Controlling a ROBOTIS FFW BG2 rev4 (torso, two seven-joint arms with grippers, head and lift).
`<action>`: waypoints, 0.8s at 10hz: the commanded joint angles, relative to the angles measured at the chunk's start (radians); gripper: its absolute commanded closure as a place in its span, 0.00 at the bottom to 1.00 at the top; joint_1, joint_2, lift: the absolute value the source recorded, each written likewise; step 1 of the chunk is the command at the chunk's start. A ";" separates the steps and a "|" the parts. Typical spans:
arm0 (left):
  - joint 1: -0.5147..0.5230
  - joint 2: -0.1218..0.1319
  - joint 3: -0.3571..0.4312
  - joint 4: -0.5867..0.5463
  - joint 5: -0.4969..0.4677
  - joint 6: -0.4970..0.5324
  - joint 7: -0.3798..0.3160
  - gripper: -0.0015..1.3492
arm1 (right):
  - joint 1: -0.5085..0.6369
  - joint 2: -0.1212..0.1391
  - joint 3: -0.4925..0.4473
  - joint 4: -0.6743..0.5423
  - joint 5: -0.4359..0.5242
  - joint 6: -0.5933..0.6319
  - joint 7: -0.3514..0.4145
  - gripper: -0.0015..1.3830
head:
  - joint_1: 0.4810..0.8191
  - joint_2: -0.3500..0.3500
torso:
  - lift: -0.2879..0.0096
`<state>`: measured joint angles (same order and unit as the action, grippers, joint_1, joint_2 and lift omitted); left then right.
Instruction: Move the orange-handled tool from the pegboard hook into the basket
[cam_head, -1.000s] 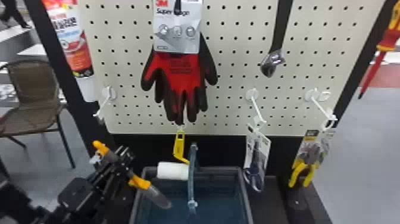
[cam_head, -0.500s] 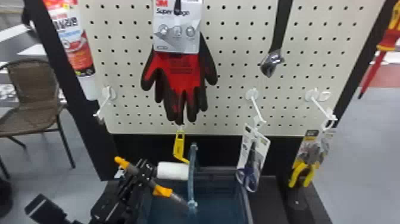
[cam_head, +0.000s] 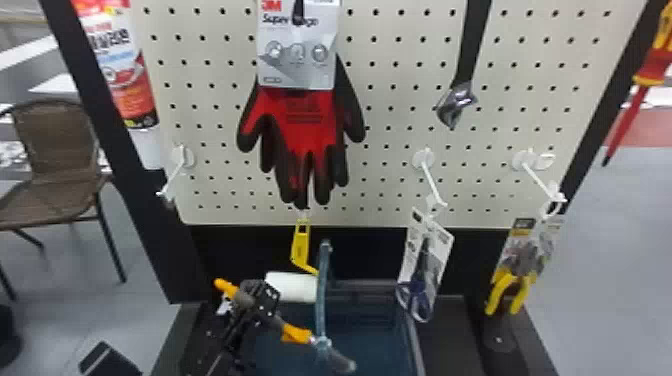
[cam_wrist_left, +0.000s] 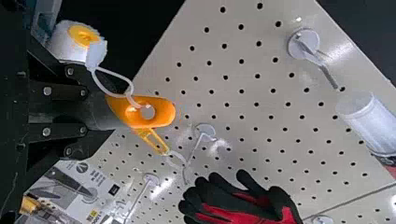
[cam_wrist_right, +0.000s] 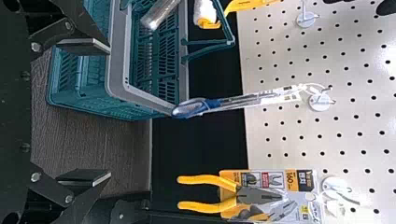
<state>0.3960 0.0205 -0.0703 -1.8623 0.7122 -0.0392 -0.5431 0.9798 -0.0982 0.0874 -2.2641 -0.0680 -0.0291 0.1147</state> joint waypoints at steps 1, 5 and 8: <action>-0.007 0.001 -0.026 0.037 0.018 -0.013 0.000 0.90 | 0.000 0.000 0.000 0.002 -0.003 0.000 0.000 0.25 | 0.20 0.50 | 0.63; -0.028 0.001 -0.075 0.128 0.047 -0.048 0.003 0.90 | 0.000 0.000 0.000 0.002 -0.004 0.000 0.002 0.25 | 0.20 0.50 | 0.63; -0.033 0.001 -0.091 0.163 0.058 -0.051 0.003 0.87 | 0.000 -0.002 0.000 0.005 -0.006 0.000 0.003 0.25 | 0.20 0.50 | 0.63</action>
<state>0.3637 0.0215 -0.1594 -1.7045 0.7693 -0.0916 -0.5395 0.9798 -0.0983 0.0874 -2.2594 -0.0737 -0.0291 0.1181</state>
